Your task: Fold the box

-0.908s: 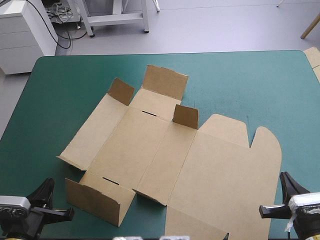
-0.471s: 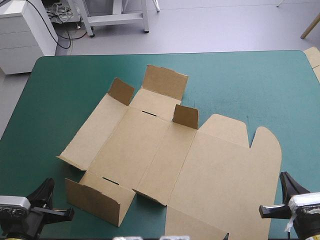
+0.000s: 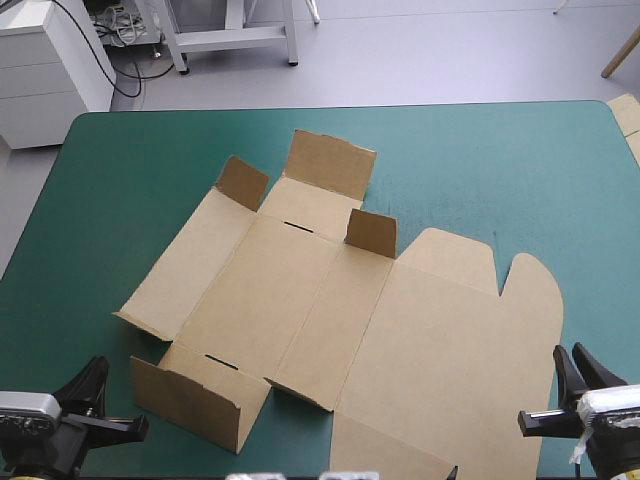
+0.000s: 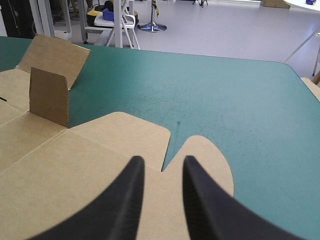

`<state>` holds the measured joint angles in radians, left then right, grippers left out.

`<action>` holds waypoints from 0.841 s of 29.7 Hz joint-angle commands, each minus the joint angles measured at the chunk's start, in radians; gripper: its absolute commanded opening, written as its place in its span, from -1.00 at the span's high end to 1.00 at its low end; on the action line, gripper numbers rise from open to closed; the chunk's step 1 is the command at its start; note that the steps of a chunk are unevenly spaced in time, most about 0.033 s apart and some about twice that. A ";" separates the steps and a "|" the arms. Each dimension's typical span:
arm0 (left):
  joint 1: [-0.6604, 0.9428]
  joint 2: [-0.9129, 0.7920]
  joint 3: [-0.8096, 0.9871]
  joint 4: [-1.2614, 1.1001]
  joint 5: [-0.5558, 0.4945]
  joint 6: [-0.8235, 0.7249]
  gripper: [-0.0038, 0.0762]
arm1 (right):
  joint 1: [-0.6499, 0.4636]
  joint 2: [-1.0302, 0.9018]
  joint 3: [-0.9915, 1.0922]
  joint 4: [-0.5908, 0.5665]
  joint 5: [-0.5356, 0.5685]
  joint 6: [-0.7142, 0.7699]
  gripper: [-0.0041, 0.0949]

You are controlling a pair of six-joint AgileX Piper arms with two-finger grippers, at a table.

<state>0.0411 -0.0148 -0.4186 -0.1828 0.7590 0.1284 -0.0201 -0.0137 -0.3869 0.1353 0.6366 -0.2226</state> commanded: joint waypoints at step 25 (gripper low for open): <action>-0.007 -0.007 -0.024 -0.016 -0.078 -0.002 0.92 | 0.003 0.396 -0.349 0.011 -0.002 -0.373 -0.82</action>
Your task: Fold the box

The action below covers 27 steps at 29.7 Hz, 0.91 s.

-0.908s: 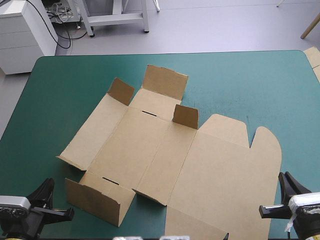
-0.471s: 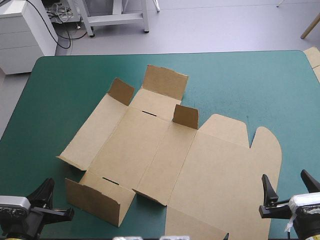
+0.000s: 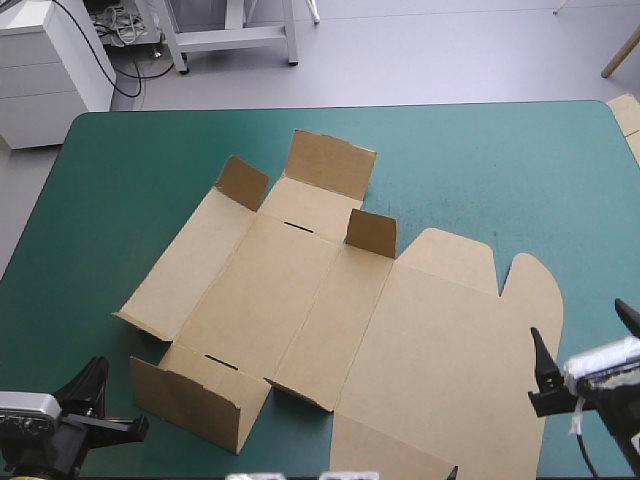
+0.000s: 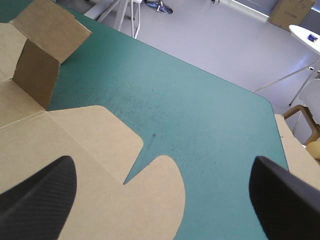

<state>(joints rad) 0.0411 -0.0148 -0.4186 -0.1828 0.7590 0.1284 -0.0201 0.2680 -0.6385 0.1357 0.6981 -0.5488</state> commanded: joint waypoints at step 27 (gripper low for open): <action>-0.007 -0.007 -0.024 -0.016 -0.078 0.001 0.92 | 0.320 1.257 -0.841 0.255 0.145 -0.145 -0.82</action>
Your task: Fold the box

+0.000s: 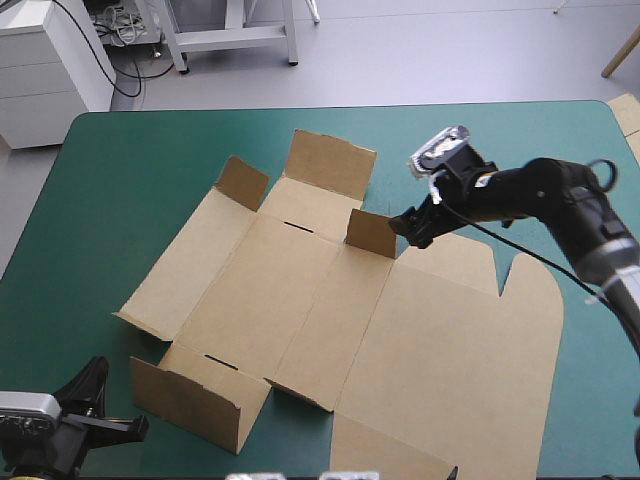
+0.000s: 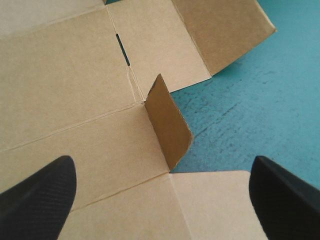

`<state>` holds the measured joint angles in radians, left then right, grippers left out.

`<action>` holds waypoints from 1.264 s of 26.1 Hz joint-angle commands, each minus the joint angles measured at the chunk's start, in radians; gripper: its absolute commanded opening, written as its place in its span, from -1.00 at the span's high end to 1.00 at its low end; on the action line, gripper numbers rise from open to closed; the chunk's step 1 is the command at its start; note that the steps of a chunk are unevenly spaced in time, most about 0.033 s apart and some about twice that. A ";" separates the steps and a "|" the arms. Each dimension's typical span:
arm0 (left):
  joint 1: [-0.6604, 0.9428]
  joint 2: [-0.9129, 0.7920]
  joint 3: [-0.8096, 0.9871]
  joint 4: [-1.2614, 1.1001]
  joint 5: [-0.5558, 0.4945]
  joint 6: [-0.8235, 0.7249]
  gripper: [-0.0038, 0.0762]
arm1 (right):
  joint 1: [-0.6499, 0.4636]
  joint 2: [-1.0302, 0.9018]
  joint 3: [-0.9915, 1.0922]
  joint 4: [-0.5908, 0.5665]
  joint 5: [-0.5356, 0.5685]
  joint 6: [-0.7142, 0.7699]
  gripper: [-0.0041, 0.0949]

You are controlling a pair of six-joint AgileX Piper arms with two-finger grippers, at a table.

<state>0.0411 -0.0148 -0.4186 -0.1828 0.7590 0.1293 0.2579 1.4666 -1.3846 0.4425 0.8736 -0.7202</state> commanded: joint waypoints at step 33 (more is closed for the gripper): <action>-0.007 -0.007 -0.024 -0.016 -0.080 0.000 0.92 | 0.140 0.513 -0.393 -0.245 0.193 -0.128 0.79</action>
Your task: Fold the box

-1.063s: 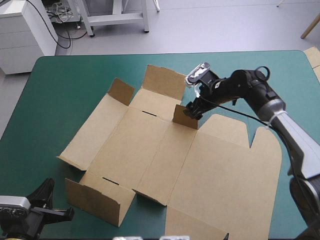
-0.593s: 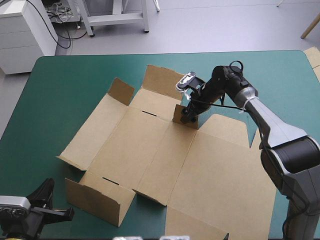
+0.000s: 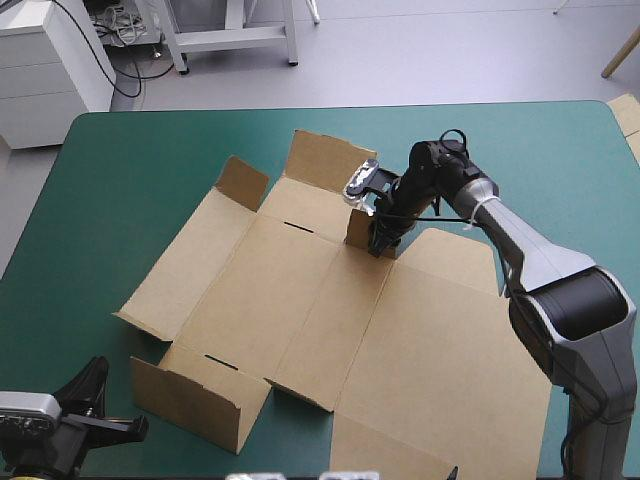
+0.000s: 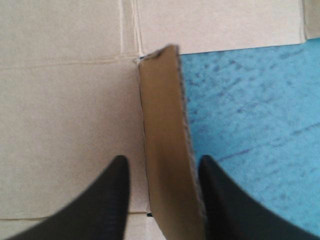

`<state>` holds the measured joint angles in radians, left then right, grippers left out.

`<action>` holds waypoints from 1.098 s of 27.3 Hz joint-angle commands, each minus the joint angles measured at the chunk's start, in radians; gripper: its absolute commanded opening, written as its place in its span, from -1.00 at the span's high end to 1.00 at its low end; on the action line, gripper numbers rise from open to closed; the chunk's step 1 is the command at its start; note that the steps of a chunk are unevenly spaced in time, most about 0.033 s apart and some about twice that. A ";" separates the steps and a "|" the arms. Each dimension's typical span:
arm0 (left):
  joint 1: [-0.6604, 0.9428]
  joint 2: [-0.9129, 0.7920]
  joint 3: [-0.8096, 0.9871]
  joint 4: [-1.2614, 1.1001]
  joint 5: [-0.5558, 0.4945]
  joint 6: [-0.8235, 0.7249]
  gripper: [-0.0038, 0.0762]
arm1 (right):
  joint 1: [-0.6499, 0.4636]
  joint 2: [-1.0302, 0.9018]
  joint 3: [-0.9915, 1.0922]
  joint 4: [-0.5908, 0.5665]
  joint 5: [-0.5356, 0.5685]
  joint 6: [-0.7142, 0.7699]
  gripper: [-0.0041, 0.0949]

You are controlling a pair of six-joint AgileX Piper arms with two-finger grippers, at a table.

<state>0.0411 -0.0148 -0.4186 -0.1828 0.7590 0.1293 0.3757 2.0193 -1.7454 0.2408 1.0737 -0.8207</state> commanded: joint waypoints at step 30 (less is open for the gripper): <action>-0.007 -0.007 -0.024 -0.016 -0.080 -0.004 0.92 | 0.169 0.012 -0.093 -0.102 -0.380 -0.428 0.96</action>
<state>0.0411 -0.0148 -0.4186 -0.1828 0.7590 0.1284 0.5446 2.0914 -1.8027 0.1164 0.7739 -1.2965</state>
